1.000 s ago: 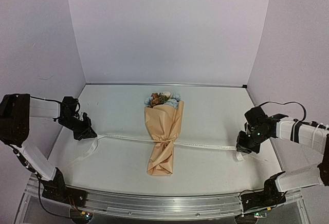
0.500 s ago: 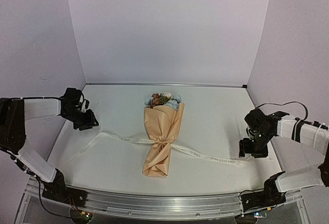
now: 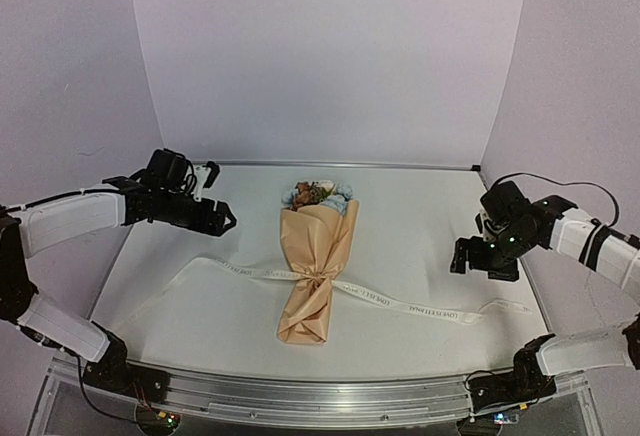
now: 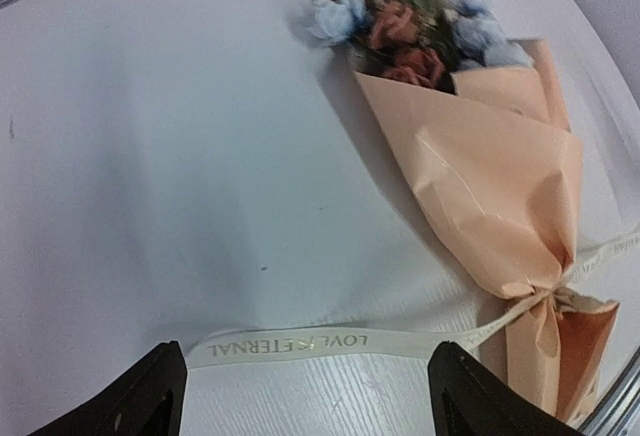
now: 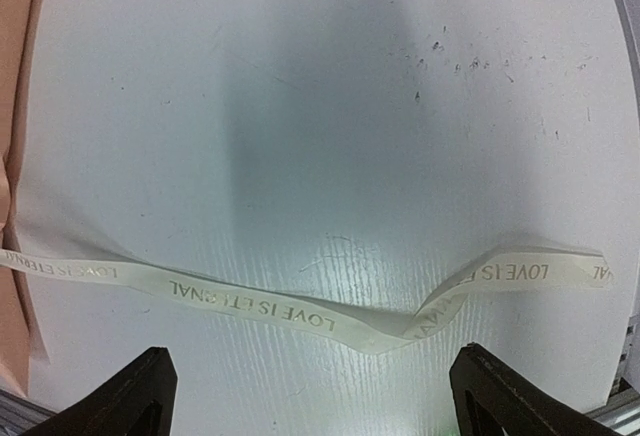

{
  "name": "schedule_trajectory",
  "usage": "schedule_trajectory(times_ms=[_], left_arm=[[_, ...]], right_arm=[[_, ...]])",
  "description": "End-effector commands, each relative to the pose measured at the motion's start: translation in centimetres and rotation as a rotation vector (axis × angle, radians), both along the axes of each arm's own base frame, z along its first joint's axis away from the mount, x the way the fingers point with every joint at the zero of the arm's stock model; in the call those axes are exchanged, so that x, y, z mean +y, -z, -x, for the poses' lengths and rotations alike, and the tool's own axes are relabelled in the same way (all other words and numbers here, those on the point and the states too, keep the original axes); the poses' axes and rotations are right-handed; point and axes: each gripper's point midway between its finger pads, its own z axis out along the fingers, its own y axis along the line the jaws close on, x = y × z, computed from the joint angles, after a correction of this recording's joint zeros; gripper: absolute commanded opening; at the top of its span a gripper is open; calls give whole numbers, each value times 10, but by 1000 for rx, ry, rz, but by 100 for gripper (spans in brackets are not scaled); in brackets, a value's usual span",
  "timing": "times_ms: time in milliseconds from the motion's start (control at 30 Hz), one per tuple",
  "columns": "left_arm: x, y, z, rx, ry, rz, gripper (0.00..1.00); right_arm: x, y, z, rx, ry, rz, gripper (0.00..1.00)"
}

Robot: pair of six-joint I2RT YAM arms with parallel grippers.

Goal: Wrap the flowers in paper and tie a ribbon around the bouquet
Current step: Tie the ribbon around the folded bouquet, then pick up the left side of the ribbon from the folded bouquet.

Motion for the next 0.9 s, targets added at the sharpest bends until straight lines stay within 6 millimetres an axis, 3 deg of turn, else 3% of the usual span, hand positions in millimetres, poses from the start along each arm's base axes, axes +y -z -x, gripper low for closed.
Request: schedule_trajectory(times_ms=[0, 133, 233, 633, 867], left_arm=[[-45, 1, 15, -152, 254, -150, 94], [-52, 37, 38, -245, 463, -283, 92], [-53, 48, 46, -295, 553, -314, 92], [-69, 89, 38, -279, 752, -419, 85], [-85, 93, 18, -362, 771, -426, 80]], right_arm=[[20, -7, -18, -66, -2, -101, 96], [34, -6, -14, -55, -115, -80, 95], [43, -2, -13, -78, -192, -40, 96], [58, 13, -19, -133, -250, -22, 95], [81, 22, -25, -208, -389, -37, 92]])
